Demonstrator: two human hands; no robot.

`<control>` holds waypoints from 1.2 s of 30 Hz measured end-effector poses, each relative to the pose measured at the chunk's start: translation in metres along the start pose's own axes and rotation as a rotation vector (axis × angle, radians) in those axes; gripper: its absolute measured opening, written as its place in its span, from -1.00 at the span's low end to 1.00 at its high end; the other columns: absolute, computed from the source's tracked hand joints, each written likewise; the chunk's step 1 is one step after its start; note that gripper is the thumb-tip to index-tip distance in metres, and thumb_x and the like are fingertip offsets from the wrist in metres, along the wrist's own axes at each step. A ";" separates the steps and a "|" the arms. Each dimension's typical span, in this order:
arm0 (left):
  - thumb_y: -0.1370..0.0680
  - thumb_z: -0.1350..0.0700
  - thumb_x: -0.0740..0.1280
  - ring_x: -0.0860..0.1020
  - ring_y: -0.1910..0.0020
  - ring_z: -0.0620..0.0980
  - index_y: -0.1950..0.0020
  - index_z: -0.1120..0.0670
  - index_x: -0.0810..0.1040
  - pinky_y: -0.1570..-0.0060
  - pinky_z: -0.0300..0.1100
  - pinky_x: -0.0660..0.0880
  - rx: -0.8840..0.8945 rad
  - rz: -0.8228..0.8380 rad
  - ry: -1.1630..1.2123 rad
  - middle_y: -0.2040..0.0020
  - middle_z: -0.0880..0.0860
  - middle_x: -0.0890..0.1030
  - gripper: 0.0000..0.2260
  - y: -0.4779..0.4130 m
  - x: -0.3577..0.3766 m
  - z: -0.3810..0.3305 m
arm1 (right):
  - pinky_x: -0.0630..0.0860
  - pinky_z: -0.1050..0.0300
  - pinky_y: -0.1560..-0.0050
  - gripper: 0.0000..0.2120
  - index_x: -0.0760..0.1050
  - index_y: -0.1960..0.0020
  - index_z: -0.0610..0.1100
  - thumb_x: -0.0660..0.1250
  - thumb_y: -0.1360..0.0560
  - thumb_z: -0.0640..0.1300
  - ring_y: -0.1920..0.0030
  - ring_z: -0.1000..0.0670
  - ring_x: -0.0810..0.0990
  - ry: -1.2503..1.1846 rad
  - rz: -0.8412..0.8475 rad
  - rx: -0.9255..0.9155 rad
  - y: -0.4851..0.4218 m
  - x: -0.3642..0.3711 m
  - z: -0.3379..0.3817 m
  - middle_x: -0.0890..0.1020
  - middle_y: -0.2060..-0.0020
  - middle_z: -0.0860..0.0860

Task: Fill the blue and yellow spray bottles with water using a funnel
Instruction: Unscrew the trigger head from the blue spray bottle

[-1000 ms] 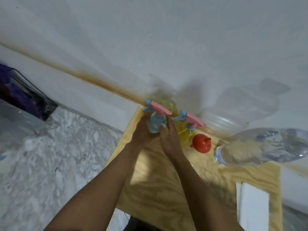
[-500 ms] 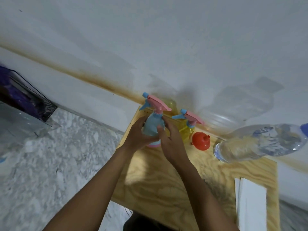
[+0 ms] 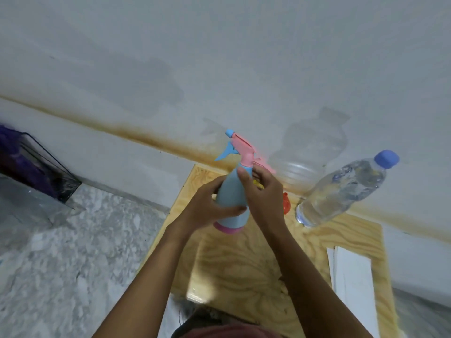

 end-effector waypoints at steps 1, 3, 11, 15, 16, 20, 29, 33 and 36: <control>-0.32 0.06 0.62 0.62 -0.05 -0.04 -0.27 -0.02 0.56 0.10 -0.08 0.63 0.027 0.008 -0.001 -0.07 -0.09 0.66 -0.46 0.000 0.005 -0.006 | 0.58 0.15 0.02 -0.73 0.63 -0.02 -0.05 0.41 -0.48 0.13 0.04 0.16 0.63 0.000 -0.017 -0.019 0.000 -0.004 0.004 0.69 0.10 0.13; -0.36 0.13 0.61 0.63 -0.06 -0.02 -0.28 0.03 0.56 0.08 -0.08 0.63 0.060 0.034 0.007 -0.09 -0.05 0.67 -0.49 0.002 0.014 -0.018 | 0.53 0.30 0.17 -0.81 0.63 0.03 -0.06 0.45 -0.48 0.05 0.16 0.16 0.64 -0.027 -0.058 -0.036 0.002 -0.014 0.010 0.69 0.20 0.12; -0.33 0.07 0.60 0.62 -0.12 -0.01 -0.30 -0.07 0.54 0.01 0.06 0.64 0.075 0.095 0.059 -0.13 -0.05 0.66 -0.44 0.002 0.037 -0.045 | 0.63 0.01 0.14 -0.87 0.68 0.00 -0.07 0.43 -0.52 -0.04 0.16 -0.02 0.69 -0.135 -0.066 -0.112 0.008 -0.044 0.023 0.73 0.18 -0.02; -0.34 0.10 0.60 0.61 -0.15 -0.03 -0.29 -0.15 0.54 -0.01 0.09 0.63 0.058 0.126 0.042 -0.13 -0.09 0.66 -0.44 0.001 0.043 -0.049 | 0.62 -0.21 -0.01 -0.77 0.68 -0.09 -0.08 0.38 -0.54 0.01 0.00 -0.10 0.70 -0.177 0.050 -0.098 0.005 -0.051 0.021 0.73 0.04 -0.05; -0.33 0.07 0.60 0.60 -0.16 -0.03 -0.30 -0.16 0.54 -0.03 0.08 0.63 0.048 0.142 0.053 -0.14 -0.09 0.66 -0.43 0.001 0.044 -0.049 | 0.61 -0.23 -0.02 -0.78 0.68 -0.11 -0.09 0.37 -0.55 -0.01 0.00 -0.11 0.70 -0.185 0.070 -0.086 0.004 -0.053 0.021 0.73 0.03 -0.05; -0.28 -0.01 0.58 0.59 -0.19 0.00 -0.31 -0.13 0.54 -0.02 -0.07 0.60 0.008 0.174 0.137 -0.16 -0.06 0.66 -0.40 0.003 0.046 -0.051 | 0.58 -0.29 -0.08 -0.78 0.67 -0.12 -0.14 0.31 -0.61 -0.07 -0.02 -0.21 0.68 -0.233 0.159 -0.013 -0.001 -0.056 0.018 0.72 0.02 -0.13; -0.26 -0.09 0.58 0.61 -0.14 -0.05 -0.27 -0.16 0.56 -0.01 -0.11 0.60 0.016 0.118 0.137 -0.13 -0.08 0.66 -0.41 0.005 0.041 -0.055 | 0.61 0.04 -0.10 -0.77 0.53 -0.22 -0.08 0.29 -0.58 -0.23 -0.12 -0.03 0.65 -0.261 0.139 -0.068 -0.006 -0.060 0.021 0.67 -0.07 -0.01; -0.28 -0.09 0.56 0.62 -0.10 -0.09 -0.23 -0.23 0.56 0.01 -0.16 0.60 0.035 0.080 0.108 -0.09 -0.11 0.67 -0.48 0.004 0.038 -0.060 | 0.63 0.07 -0.05 -0.82 0.55 -0.18 -0.01 0.27 -0.62 -0.19 -0.08 0.00 0.66 -0.341 0.088 -0.004 -0.005 -0.052 0.017 0.69 -0.04 0.00; -0.28 -0.09 0.57 0.61 -0.12 -0.08 -0.30 -0.16 0.53 0.01 -0.07 0.63 0.032 0.069 0.078 -0.14 -0.10 0.65 -0.40 0.003 0.041 -0.058 | 0.60 0.11 -0.09 -0.80 0.58 -0.16 -0.05 0.40 -0.54 -0.09 -0.04 0.14 0.66 -0.344 -0.020 0.016 -0.002 -0.050 0.016 0.70 0.03 0.11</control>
Point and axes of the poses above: each hand's wrist, its own y-axis away from the middle knuckle, its own x-axis out of the palm, z = x × y, the point moved 7 cm from there along -y, towards the middle knuckle
